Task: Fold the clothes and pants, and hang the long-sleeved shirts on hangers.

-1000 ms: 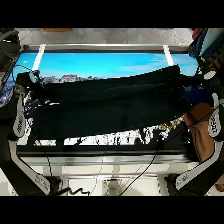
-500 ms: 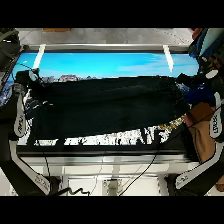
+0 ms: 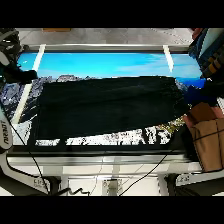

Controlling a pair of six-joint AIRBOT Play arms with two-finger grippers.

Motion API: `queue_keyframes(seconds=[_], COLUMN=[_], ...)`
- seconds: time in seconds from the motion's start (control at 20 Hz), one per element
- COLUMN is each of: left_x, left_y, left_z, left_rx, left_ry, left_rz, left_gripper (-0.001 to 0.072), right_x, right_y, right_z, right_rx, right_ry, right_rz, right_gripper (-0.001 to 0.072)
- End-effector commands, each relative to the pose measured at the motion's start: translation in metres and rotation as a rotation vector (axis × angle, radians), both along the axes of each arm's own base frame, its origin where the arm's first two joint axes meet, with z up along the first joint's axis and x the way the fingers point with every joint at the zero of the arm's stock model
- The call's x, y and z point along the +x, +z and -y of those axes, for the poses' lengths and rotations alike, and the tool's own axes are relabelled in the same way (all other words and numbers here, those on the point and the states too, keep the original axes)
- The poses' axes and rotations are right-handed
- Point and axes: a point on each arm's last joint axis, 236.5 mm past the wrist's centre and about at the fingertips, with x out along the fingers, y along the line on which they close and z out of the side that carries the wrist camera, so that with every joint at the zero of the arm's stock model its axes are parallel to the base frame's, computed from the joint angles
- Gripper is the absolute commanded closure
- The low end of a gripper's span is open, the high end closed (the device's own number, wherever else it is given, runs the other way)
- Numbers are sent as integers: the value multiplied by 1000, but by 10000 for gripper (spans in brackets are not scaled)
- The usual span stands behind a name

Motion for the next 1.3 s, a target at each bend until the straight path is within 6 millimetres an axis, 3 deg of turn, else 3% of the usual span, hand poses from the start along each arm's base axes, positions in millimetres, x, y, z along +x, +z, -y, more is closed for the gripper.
queue_keyframes(seconds=[0.0,0.1,0.2,0.25,0.3,0.35,0.4,0.45,0.5,0.7,0.9,1.0,1.05,1.1,1.25], left_x=[-44,-61,-84,-98,-114,-131,-145,-157,-167,-197,-212,-226,-230,-231,-236], left_y=[-8,-23,-37,-46,-54,-63,-70,-75,-79,-98,-105,-107,-108,-108,-115], left_z=[-7,-5,0,3,2,1,0,-2,-4,-16,-9,-12,-14,-15,-12], left_rx=[-19,-55,-104,-125,-132,-136,-141,-148,-161,-228,-268,-247,-232,-227,-239], left_ry=[-29,-7,27,47,71,93,112,133,165,321,355,360,359,358,380], left_rz=[-98,-69,-22,-9,-3,-8,-21,-33,-45,-113,-173,-230,-243,-247,-262], left_gripper=[680,680,679,679,678,653,468,198,111,112,117,165,166,166,166], right_x=[-75,-93,-111,-114,-111,-106,-98,-93,-91,-79,-47,-30,-23,-19,-16], right_y=[-7,-26,-58,-73,-84,-92,-98,-102,-109,-129,-149,-148,-144,-141,-136], right_z=[-22,-35,-53,-66,-78,-86,-88,-86,-80,-59,-55,-48,-42,-36,-25], right_rx=[127,158,183,223,282,339,378,390,379,305,188,124,87,65,66], right_ry=[-19,-111,-182,-224,-275,-327,-378,-418,-456,-522,-544,-575,-590,-613,-692], right_rz=[-89,-34,-24,-7,21,49,85,111,124,150,207,269,303,330,358], right_gripper=[451,450,424,336,180,144,142,142,142,144,162,164,213,308,324])
